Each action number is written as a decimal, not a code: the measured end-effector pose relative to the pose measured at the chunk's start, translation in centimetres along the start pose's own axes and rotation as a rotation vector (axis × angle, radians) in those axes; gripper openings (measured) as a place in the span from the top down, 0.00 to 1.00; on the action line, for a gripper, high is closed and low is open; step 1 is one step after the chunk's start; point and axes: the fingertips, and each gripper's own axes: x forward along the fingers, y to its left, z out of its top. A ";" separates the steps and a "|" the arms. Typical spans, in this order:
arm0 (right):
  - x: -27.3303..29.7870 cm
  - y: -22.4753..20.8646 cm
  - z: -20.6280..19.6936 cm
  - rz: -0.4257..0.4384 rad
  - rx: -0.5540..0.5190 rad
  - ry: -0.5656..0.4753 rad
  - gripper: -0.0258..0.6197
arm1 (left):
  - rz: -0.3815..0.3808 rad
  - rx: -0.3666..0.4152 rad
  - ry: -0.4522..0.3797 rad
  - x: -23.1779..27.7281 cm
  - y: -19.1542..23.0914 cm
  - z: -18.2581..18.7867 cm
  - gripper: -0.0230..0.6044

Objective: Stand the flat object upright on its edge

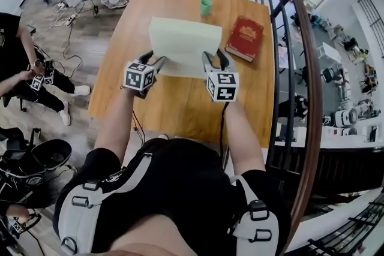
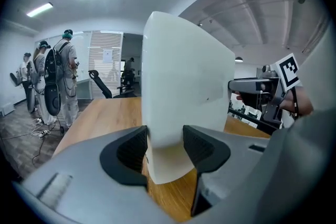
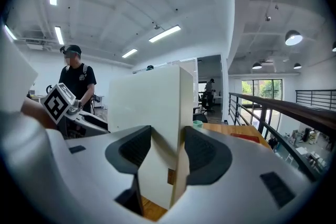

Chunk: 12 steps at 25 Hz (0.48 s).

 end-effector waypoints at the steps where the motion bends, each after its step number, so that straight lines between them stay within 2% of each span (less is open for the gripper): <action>1: 0.3 -0.2 -0.8 -0.006 0.000 0.014 0.65 | -0.003 0.001 0.019 0.6 0.1 -0.6 0.62; 3: 0.9 -0.6 -2.6 -0.016 0.000 0.038 0.65 | -0.005 0.006 0.052 1.8 0.0 -2.0 0.62; 5: 0.9 -0.9 -3.6 -0.029 -0.007 0.026 0.64 | 0.004 0.004 0.043 2.6 -0.1 -2.8 0.62; 8: 1.2 -0.8 -3.4 -0.039 -0.005 0.015 0.64 | 0.013 -0.002 0.021 2.9 0.3 -2.7 0.62; 12: 0.9 -0.4 -3.6 -0.039 -0.001 0.024 0.64 | 0.005 0.003 0.037 2.8 0.3 -2.8 0.62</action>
